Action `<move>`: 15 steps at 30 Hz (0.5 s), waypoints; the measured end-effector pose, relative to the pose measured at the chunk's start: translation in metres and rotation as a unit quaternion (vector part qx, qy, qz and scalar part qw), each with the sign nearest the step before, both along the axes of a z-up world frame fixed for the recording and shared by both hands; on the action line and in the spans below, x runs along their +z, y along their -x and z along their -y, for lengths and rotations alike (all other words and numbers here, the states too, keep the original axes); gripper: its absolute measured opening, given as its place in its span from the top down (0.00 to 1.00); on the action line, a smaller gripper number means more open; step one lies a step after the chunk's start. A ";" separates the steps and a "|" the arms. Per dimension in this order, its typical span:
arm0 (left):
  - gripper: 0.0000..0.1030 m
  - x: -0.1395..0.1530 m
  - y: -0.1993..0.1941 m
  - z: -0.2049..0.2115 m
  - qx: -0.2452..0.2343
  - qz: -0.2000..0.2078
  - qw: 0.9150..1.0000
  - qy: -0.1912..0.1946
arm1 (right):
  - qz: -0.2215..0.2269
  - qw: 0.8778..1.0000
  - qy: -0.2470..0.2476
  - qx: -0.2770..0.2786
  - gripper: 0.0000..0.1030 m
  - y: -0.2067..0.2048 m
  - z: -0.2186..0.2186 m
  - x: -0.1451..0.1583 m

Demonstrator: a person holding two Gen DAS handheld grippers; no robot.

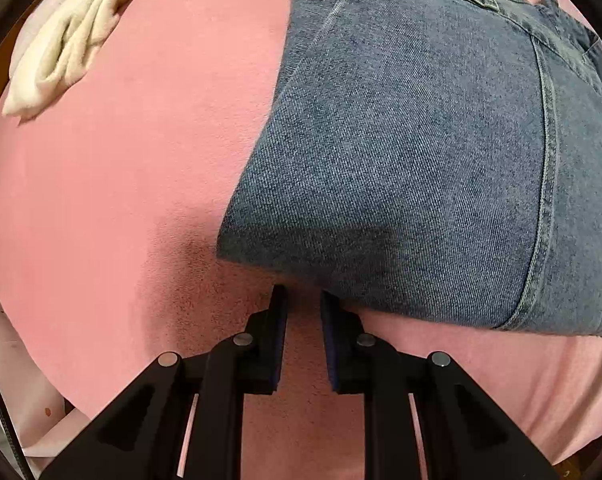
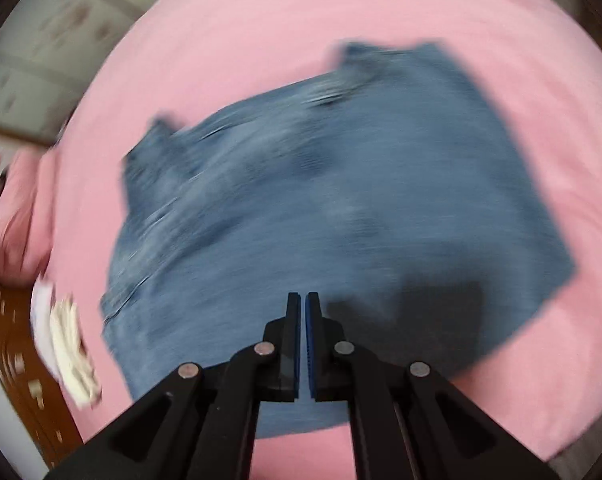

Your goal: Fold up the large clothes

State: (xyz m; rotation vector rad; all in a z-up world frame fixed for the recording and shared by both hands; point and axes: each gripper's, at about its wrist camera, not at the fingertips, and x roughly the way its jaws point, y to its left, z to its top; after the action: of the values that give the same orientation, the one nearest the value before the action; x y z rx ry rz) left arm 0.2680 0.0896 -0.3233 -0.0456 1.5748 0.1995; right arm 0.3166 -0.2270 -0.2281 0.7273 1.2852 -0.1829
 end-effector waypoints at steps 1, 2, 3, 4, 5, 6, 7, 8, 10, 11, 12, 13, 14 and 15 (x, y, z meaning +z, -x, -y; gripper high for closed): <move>0.85 0.000 0.001 -0.001 0.000 0.001 1.000 0.004 | -0.003 1.000 -0.006 0.019 0.98 -0.010 -0.017 -0.002; 0.85 -0.001 0.001 -0.002 0.001 0.002 1.000 0.008 | -0.012 0.999 -0.009 0.048 0.98 -0.021 -0.032 -0.005; 0.85 -0.003 0.000 -0.003 0.002 0.003 1.000 0.012 | -0.020 0.997 -0.008 0.068 0.98 -0.027 -0.044 -0.007; 0.85 -0.003 0.001 -0.005 0.004 0.003 1.000 0.016 | -0.028 0.996 -0.007 0.084 0.98 -0.028 -0.050 -0.007; 0.85 -0.003 0.001 -0.006 0.006 0.003 1.000 0.019 | -0.038 0.995 -0.009 0.095 0.98 -0.033 -0.058 -0.011; 0.85 -0.005 0.001 -0.007 0.007 0.003 1.000 0.022 | -0.047 0.993 -0.011 0.103 0.98 -0.032 -0.062 -0.015; 0.85 -0.005 0.002 -0.009 0.008 0.004 1.000 0.026 | -0.057 0.992 -0.012 0.114 0.98 -0.023 -0.059 -0.017; 0.85 -0.006 0.002 -0.010 0.009 0.005 0.999 0.030 | -0.070 0.989 -0.010 0.128 0.98 -0.026 -0.066 -0.024; 0.85 -0.009 0.001 -0.016 0.008 0.006 0.999 0.038 | -0.090 0.985 -0.003 0.148 0.98 -0.021 -0.069 -0.034; 0.85 -0.009 0.002 -0.019 0.009 0.008 0.999 0.043 | -0.102 0.982 0.003 0.160 0.99 -0.029 -0.078 -0.045; 0.85 -0.012 -0.001 -0.023 0.011 0.009 0.999 0.048 | -0.111 0.978 0.023 0.178 1.00 -0.034 -0.084 -0.056; 0.85 -0.017 -0.002 -0.025 0.015 0.010 0.998 0.053 | -0.114 0.974 0.032 0.192 1.00 -0.039 -0.087 -0.065; 0.83 -0.016 -0.001 -0.029 0.024 0.011 0.998 0.062 | -0.119 0.973 0.029 0.195 1.00 -0.042 -0.087 -0.072; 0.82 -0.019 -0.001 -0.032 0.032 0.013 0.997 0.072 | -0.128 0.974 0.018 0.188 1.00 -0.044 -0.083 -0.073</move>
State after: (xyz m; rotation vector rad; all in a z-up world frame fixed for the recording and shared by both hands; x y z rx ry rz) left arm 0.2691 0.1220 -0.3422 -0.2097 1.5605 0.1352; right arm 0.3611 -0.1436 -0.3012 0.4265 1.6365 0.0100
